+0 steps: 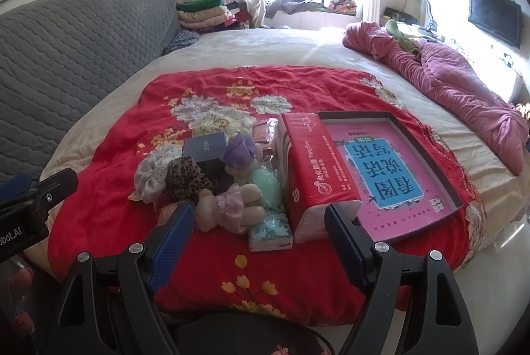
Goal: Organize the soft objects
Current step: 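Grasp the white floral scrunchie with the left tool while the right tool grasps the cream teddy bear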
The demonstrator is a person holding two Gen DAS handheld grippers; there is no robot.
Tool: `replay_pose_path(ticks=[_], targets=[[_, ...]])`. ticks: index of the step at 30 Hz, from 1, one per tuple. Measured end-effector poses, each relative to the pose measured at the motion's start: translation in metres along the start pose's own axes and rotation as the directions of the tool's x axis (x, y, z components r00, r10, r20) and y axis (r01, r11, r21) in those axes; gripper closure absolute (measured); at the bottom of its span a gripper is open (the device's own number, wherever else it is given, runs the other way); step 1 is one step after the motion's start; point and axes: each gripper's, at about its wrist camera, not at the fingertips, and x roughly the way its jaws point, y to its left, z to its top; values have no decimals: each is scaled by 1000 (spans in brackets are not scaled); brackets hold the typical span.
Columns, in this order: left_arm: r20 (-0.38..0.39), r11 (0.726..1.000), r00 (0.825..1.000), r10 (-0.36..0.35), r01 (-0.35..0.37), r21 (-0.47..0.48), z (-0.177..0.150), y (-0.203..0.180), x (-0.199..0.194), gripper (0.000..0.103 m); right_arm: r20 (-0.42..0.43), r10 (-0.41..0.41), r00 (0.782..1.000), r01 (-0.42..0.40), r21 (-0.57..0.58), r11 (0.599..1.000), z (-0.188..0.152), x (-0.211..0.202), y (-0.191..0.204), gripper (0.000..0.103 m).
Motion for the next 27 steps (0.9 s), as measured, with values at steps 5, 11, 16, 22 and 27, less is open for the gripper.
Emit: replay_pose_path(ticks=[5,11,16,22,27], targets=[[-40,999,999,15,-16,-38,2,14,25,1,-24,17,1000,-17,-2,1000,4,15,1,21],[-77,998,997,2,-7,-60,8,26,55,1,-44,20,999,-22,-47,999,14,40,5,21],[-116,999,993,-11,6,-44,11,26,86,1,-84,36,996,-43,-83,996,16,61,6,21],[-169,999,985,-25,21,-26,17,26,128,1,-127,65,990,-83,-144,986,14,83,13,21],[-201,1000,979,-31,29,-11,17,26,159,1,-173,82,982,-128,-276,953,7,103,29,21]])
